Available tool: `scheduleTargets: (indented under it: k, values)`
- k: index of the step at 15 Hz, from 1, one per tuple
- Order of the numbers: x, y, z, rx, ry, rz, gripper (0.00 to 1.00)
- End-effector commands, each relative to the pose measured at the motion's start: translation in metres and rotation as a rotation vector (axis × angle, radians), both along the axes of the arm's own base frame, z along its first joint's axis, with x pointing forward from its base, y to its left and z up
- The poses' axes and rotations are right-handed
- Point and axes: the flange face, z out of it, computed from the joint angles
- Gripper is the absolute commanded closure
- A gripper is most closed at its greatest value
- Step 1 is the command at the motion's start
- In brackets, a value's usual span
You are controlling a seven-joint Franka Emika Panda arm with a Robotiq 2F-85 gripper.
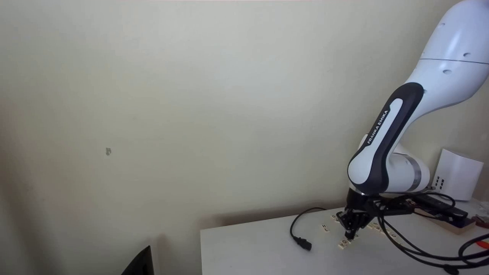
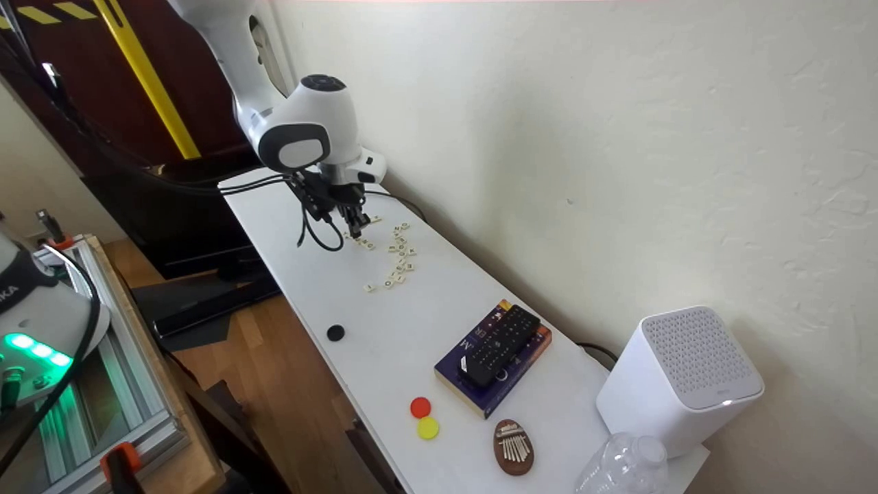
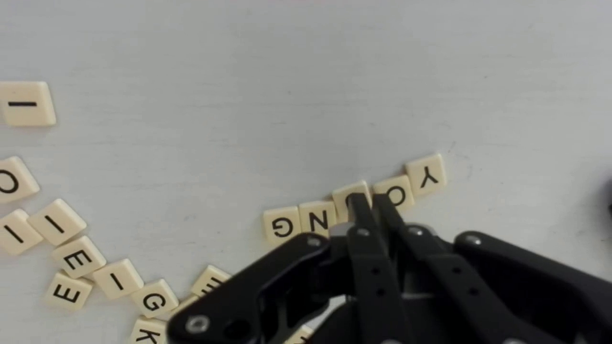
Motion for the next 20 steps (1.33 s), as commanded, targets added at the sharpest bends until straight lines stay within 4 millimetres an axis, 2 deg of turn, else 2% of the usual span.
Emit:
scheduleTargets:
  k: [1, 9, 10, 20]
  values:
    - [-0.009, 0.0, 0.018, -0.019, -0.019, 0.027, 0.6]
    - [-0.015, 0.003, 0.035, -0.057, -0.011, 0.105, 0.04]
    - [-0.016, 0.004, 0.036, -0.063, -0.011, 0.116, 0.01]
    - [-0.03, 0.013, 0.056, -0.124, -0.018, 0.211, 0.0]
